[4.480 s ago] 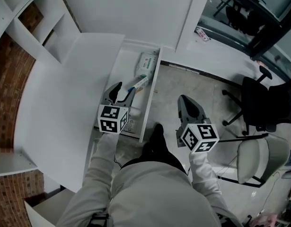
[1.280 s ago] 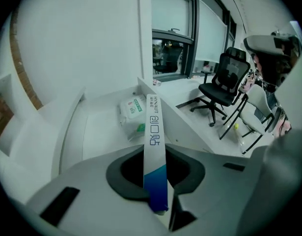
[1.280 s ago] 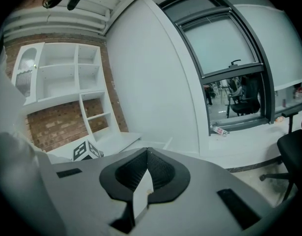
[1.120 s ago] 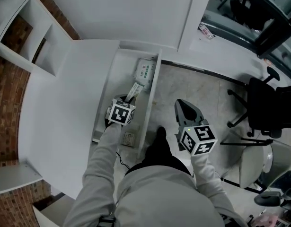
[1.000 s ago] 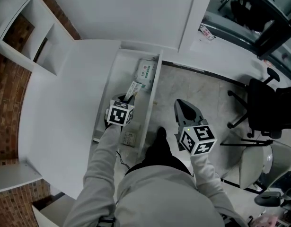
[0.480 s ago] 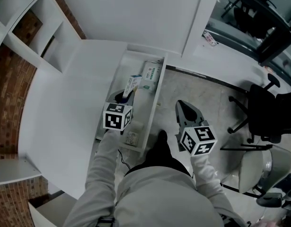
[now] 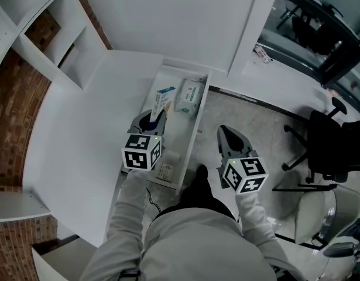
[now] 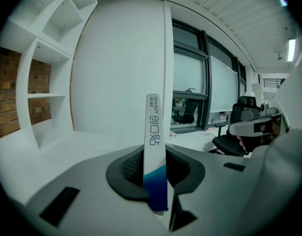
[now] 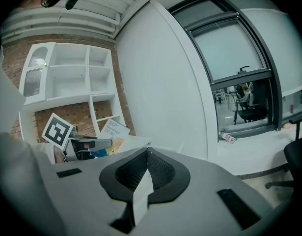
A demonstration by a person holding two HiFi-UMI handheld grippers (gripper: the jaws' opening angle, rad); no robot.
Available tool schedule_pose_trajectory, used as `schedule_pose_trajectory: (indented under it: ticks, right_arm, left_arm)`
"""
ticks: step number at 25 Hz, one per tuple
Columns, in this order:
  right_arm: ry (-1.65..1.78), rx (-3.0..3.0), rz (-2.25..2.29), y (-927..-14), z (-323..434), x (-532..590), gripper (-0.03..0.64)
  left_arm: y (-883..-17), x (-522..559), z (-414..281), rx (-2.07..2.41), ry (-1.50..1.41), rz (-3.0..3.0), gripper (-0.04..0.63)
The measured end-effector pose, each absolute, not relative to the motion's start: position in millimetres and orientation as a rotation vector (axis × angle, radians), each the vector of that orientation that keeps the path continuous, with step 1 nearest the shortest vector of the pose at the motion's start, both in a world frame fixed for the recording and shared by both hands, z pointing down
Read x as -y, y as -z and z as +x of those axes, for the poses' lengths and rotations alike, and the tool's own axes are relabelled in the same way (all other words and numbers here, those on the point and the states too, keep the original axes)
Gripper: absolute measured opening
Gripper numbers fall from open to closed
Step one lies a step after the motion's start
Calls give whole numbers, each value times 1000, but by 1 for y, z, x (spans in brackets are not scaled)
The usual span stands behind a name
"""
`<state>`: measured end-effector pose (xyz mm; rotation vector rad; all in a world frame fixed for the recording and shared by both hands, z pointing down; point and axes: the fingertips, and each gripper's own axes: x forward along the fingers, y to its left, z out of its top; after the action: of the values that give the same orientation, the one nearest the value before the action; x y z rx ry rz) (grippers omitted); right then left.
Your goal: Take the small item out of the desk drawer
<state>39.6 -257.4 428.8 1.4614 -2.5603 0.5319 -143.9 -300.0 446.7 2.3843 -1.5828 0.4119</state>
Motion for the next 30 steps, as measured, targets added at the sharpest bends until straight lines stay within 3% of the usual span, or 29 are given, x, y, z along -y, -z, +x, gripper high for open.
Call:
schedule_pose_trajectory:
  ticks: [15,30]
  right_arm:
    - [-477,2606,1435,-412,26,248,28]
    - [-417,2616,1429,-405,16,229,28]
  left_arm:
    - [-394,263,-172,1714,-79,2345,75]
    - [-367,227,-190,1807,27,2349,75]
